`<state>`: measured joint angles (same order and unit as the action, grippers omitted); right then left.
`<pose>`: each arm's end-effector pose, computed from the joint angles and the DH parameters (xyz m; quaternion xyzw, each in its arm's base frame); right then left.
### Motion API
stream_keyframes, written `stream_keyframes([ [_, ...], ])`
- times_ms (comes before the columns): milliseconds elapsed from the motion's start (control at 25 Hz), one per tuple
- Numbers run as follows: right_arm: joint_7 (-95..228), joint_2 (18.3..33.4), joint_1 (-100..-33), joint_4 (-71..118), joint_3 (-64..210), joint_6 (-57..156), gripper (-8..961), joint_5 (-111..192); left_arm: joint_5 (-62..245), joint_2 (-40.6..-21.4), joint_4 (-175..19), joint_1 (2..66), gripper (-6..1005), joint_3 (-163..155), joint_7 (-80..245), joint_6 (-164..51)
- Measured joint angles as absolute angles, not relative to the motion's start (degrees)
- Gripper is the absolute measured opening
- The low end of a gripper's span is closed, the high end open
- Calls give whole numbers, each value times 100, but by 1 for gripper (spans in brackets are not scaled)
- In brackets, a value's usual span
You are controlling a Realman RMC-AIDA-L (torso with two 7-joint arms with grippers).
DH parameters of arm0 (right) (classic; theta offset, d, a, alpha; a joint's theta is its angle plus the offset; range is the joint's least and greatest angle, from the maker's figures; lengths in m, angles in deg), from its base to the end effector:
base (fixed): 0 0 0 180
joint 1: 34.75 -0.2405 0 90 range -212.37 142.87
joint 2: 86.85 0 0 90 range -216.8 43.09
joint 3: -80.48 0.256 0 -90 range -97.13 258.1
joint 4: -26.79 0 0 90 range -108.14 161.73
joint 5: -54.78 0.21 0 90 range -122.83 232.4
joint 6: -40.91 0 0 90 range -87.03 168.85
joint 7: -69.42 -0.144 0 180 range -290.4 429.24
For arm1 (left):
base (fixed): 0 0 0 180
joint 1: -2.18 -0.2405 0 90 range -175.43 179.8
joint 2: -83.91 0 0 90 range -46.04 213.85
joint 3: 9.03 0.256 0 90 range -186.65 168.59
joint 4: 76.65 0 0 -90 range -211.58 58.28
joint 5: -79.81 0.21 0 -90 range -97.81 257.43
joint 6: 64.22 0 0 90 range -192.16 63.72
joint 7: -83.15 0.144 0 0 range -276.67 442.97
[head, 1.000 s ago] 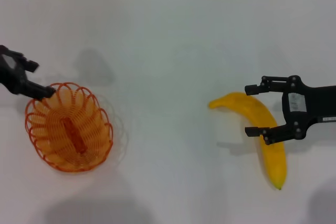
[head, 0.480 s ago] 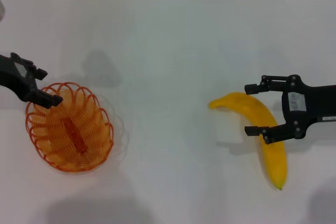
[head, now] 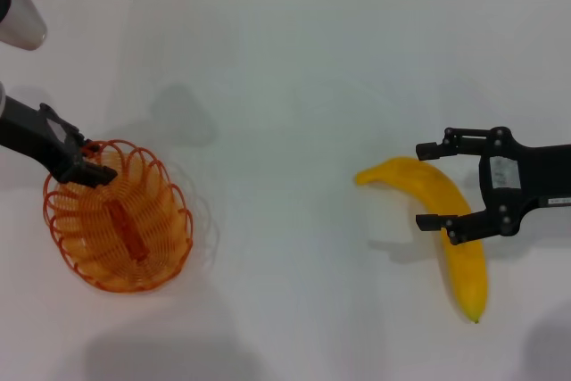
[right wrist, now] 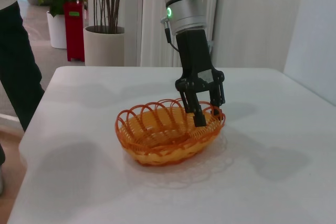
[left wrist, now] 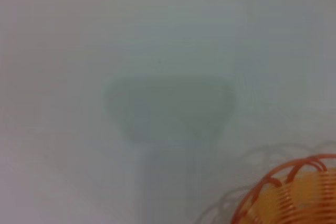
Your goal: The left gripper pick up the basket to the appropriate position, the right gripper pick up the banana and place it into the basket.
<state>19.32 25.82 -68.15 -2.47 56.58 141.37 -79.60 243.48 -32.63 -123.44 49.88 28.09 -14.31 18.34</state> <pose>0.2942 0.3065 0.0264 -0.9777 0.0184 0.1846 0.0987 -0.2625 0.4014 0.0418 -0.9532 -0.2005 0.1612 0.1590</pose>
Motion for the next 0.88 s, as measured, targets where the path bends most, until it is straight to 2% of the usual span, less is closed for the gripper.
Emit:
stream_keyframes([
  [80,1933,2582,-6815,-247,5658,14137,876,-7960,24338,-3263,-12343,4992,638,2810,-1470,1833],
  [200,1933,2582,-6815,-247,5658,14136,875,-7960,24361,-3263,-12341,5005,486,2815,-1520,1832],
  [640,1933,2575,-6814,-247,5667,14137,872,-7960,24416,-3264,-12263,5036,127,2824,-1608,1884],
  [880,1900,2570,-6802,-247,5667,14137,871,-7960,24414,-3263,-12261,5037,125,2829,-1638,2054],
])
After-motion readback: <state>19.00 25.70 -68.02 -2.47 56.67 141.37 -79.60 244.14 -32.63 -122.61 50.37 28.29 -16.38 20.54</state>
